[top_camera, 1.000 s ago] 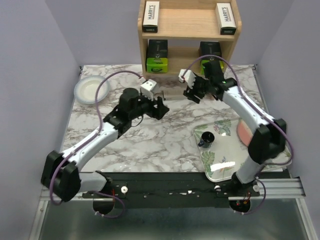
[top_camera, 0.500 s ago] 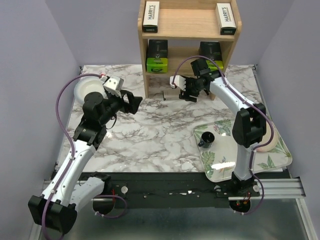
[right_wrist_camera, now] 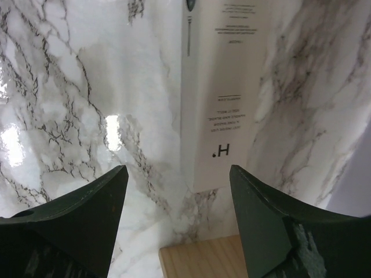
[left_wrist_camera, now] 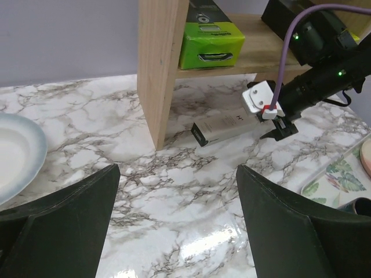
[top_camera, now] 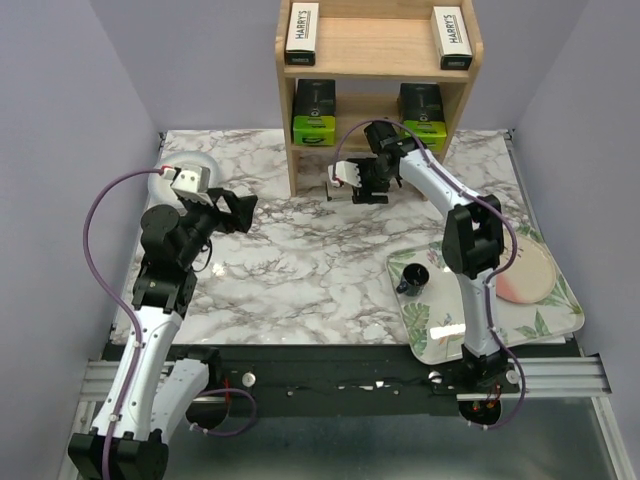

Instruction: Place and organize the shaving razors onto the shelf

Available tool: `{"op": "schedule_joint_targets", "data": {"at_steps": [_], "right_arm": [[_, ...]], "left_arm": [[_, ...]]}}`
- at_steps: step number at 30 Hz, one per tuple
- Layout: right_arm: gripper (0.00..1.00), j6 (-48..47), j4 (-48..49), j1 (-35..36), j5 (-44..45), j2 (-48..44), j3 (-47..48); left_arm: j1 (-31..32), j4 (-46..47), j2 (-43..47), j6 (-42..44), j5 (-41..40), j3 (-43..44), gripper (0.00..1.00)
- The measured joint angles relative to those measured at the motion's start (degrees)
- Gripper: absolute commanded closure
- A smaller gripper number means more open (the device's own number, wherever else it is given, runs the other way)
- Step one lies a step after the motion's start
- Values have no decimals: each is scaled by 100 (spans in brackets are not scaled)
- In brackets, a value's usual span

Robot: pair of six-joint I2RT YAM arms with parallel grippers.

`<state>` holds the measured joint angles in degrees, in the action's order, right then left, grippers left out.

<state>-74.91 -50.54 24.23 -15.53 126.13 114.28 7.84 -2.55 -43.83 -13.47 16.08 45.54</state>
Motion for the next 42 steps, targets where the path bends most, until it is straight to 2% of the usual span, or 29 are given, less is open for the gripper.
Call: {"op": "schedule_joint_targets", "data": {"at_steps": [9,17,27,36,42], "right_arm": [[20,-330,-557,0,109,680,750],[16,-584,-726,0,151,999,1045],[16,-1062,-1639,0,-85,1294,1707],[21,-914,-1543,35,0,1204,1510],[21,-769,-614,111,243,520,129]], "left_arm": [[-299,42,157,-337,94,-256,9],[-457,149,162,-656,195,-415,8],[-555,323,153,-807,269,-564,8],[-693,422,122,-979,275,-649,8],[-702,487,160,-1027,275,-682,8]]}}
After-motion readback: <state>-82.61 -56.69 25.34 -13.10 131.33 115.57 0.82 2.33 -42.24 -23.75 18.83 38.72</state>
